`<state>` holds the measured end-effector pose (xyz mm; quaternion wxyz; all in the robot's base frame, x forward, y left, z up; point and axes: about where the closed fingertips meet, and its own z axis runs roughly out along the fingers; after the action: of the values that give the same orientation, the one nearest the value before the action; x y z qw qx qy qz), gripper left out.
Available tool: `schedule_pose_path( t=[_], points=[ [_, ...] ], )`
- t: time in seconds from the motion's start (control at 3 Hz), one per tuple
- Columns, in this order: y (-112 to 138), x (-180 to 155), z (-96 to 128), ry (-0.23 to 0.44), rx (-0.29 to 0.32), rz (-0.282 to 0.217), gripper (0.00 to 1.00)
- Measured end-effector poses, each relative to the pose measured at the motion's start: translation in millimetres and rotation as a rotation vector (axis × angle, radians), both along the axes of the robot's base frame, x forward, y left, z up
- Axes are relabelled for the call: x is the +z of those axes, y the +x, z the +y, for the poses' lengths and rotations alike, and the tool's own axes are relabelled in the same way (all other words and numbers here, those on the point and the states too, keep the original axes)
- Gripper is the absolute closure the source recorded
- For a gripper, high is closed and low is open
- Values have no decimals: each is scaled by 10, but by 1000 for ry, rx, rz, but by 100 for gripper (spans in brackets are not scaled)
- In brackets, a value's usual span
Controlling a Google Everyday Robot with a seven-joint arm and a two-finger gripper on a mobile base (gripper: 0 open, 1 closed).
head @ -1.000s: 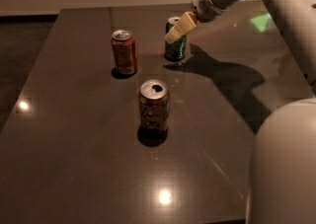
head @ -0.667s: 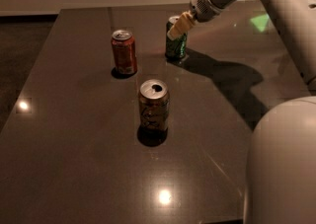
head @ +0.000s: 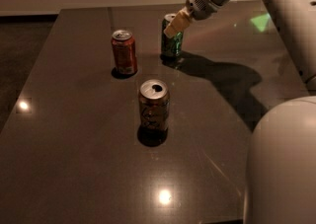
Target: Move green can near coke can
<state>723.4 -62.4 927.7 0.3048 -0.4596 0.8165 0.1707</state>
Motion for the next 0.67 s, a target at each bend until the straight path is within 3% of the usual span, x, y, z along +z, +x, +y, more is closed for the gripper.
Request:
schedule_pose_path(
  t=[0.33,0.67],
  points=[
    [-129,73,157,17,61,-2,100],
    [-365,124,473,37,171,-5,100]
  ],
)
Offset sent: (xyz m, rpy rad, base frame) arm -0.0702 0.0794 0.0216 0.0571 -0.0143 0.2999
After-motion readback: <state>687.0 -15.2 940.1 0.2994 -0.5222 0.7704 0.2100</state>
